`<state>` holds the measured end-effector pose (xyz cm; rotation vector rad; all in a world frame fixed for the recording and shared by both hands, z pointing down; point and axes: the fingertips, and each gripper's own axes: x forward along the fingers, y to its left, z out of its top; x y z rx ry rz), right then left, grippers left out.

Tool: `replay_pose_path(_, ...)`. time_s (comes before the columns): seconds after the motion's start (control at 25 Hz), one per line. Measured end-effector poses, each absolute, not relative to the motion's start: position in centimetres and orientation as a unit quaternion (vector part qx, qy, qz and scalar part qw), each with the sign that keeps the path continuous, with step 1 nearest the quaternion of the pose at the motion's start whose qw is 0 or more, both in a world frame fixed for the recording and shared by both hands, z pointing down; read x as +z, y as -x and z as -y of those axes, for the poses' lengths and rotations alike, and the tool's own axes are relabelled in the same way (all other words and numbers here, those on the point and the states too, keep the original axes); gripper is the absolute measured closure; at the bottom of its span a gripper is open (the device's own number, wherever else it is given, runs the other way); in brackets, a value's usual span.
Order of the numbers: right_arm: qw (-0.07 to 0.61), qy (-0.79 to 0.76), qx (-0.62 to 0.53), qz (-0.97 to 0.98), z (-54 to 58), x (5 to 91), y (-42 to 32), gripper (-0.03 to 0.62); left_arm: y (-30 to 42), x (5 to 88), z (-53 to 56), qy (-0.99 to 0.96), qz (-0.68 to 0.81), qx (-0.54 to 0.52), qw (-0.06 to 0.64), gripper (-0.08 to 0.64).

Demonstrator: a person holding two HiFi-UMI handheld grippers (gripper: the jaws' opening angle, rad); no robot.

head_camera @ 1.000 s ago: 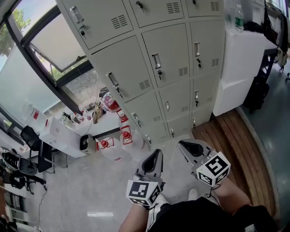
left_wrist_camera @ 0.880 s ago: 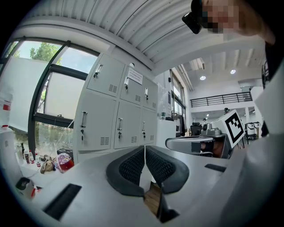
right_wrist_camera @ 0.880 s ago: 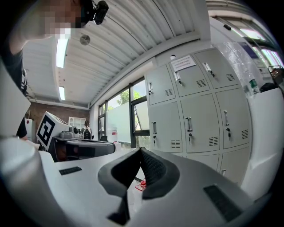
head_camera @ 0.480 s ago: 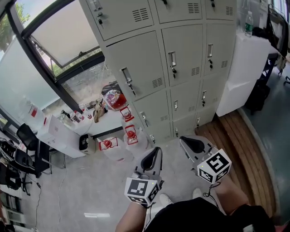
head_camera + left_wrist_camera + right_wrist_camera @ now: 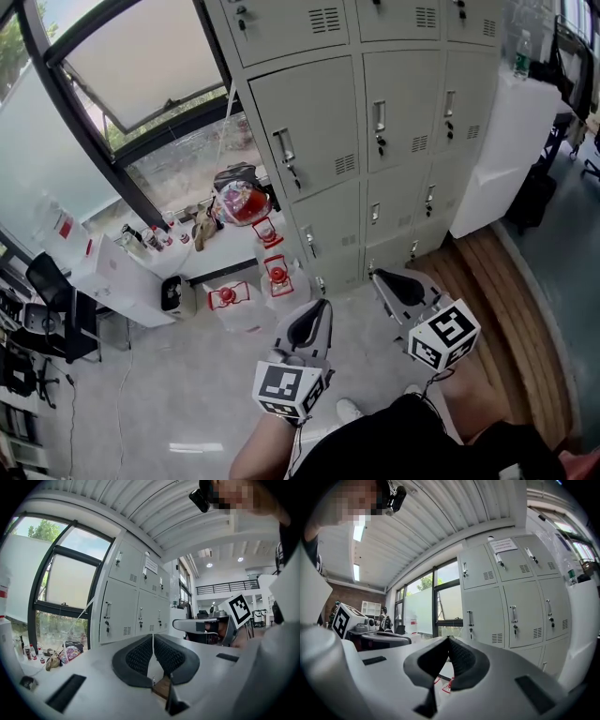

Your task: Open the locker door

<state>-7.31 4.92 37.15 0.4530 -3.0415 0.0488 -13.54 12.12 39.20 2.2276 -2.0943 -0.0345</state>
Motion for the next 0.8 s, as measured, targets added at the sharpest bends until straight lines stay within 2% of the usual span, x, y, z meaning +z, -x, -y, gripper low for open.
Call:
replay_pose_path(0.44, 0.034, -0.158, -0.001, 0.987, -4.6, 35.9, 9.3, 0.538, 15.5, 38.2, -12.0, -0.731, 0.681, -0.036, 0.039, 0.538)
replay_pose_path(0.8, 0.028, -0.167, 0.003, 0.986, 0.1, 35.5, 9.8, 0.538, 15.3, 37.7, -8.3, -0.736, 0.676, -0.026, 0.032, 0.537)
